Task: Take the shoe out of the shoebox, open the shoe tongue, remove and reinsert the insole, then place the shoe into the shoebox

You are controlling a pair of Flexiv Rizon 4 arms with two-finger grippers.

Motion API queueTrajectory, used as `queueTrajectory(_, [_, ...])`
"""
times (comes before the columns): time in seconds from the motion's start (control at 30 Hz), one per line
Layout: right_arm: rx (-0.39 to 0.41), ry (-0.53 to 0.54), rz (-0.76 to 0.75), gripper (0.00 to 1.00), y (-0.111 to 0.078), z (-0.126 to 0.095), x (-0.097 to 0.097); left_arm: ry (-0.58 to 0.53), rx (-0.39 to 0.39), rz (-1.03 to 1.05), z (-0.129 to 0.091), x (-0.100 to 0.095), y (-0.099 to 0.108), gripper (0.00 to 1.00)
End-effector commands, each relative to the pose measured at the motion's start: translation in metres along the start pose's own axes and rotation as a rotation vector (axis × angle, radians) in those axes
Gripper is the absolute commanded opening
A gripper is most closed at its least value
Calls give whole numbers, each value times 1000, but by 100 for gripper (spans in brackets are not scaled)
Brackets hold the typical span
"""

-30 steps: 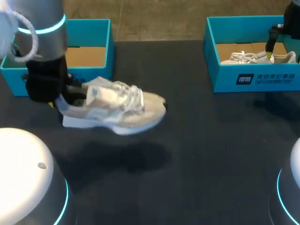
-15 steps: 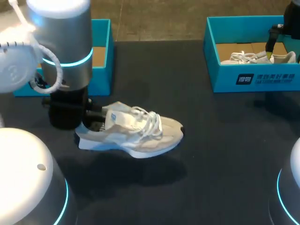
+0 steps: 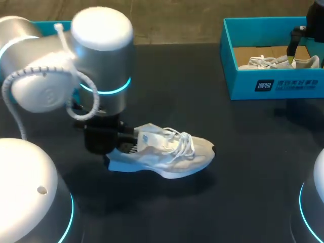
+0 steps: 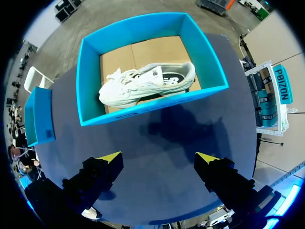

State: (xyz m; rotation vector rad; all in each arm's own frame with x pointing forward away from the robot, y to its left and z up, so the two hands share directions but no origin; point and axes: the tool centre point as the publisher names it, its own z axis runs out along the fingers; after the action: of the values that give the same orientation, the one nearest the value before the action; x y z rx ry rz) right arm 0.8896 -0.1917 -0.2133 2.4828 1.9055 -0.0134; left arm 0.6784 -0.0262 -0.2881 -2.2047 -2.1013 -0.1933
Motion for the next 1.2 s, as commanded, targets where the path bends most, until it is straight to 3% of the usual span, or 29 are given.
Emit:
queueTrajectory(0.03, [1, 0, 0, 100, 0, 0, 0, 31, 12, -8, 14, -33, 9, 0])
queueTrajectory(0.57, [1, 0, 0, 100, 0, 0, 0, 31, 36, -5, 59, -65, 13, 0])
queueTrajectory(1.2, [1, 0, 0, 100, 0, 0, 0, 23, 33, -11, 81, -77, 18, 0])
